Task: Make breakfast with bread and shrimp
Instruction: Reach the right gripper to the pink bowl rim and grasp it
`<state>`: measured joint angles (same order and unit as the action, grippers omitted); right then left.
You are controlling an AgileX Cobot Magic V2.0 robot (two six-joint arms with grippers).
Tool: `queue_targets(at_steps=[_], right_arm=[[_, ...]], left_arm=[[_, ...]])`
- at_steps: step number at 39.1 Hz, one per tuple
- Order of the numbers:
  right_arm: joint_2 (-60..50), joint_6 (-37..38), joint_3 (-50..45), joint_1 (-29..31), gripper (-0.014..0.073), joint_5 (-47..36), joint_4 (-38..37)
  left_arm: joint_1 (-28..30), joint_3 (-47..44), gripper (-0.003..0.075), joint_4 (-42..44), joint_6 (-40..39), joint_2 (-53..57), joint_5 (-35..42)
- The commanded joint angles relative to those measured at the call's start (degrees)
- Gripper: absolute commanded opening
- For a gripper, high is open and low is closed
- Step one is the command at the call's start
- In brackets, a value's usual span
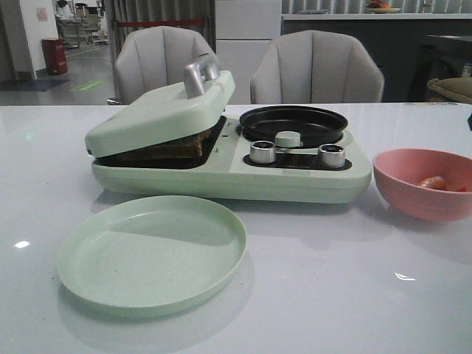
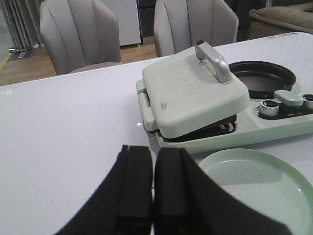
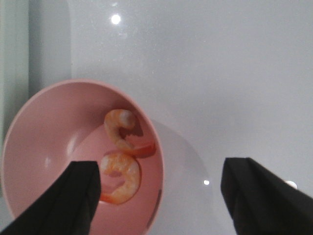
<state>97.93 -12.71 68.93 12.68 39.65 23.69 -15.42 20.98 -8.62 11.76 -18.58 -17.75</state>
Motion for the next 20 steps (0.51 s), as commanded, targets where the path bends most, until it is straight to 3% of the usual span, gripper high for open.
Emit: queue_targets(at_steps=[1,10,13,20], right_arm=[[1.2,-1.5,3.8,0.3,0.0604,-2.4,2.0],[7.8,-3.2,7.7,0.2,0.0577,-1.1,2.6],[9.6,-3.2,8.8,-0.1,0.0484,-0.2,2.6],[12.8,-3.3,10.5,-1.0,0.0148,0.9,2.6]], left_arm=[[0.0,1.6,0.0114,-0.7,-0.7,-0.4,4.8],[0.0,1.6,0.0114,-0.7,-0.7,-0.4,4.8],[0.0,1.6,0.0114,-0.7,-0.7,-0.4,4.8],[0.0,1.6,0.0114,-0.7,-0.7,-0.4,4.8]])
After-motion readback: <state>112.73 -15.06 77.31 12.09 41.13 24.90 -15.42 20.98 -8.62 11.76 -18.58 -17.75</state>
